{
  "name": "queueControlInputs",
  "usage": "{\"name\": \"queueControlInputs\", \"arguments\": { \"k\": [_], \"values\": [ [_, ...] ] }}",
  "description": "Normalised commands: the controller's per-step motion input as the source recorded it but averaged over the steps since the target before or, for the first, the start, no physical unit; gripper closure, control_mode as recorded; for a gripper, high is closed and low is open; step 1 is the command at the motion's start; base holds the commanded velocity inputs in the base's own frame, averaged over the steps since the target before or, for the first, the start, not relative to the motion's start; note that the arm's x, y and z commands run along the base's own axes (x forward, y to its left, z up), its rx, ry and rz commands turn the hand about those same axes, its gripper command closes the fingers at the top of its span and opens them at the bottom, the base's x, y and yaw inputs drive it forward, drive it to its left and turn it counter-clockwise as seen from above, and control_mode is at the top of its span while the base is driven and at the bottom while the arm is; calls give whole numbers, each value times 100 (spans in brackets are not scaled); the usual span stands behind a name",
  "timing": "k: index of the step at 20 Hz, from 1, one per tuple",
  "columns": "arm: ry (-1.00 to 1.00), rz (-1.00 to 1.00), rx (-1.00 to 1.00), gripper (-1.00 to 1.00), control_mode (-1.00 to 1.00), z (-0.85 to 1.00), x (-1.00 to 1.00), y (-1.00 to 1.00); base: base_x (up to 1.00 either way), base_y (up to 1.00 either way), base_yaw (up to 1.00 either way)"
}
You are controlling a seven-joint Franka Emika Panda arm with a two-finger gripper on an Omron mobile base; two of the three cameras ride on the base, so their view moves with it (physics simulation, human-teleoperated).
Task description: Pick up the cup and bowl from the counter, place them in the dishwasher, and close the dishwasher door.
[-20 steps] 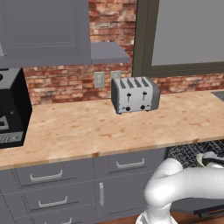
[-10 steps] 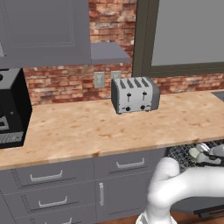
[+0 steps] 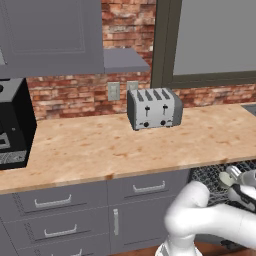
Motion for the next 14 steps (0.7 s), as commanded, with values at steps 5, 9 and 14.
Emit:
{"name": "queueControlInputs", "arguments": {
  "k": [5, 9, 14],
  "values": [
    [-6, 0, 4, -100, -100, 46, 1, -7, 0, 0, 0],
    [0, 0, 12, -100, -100, 53, 10, 0, 0, 0, 0],
    [0, 0, 10, -100, -100, 29, 10, 0, 0, 0, 0]
  ]
}}
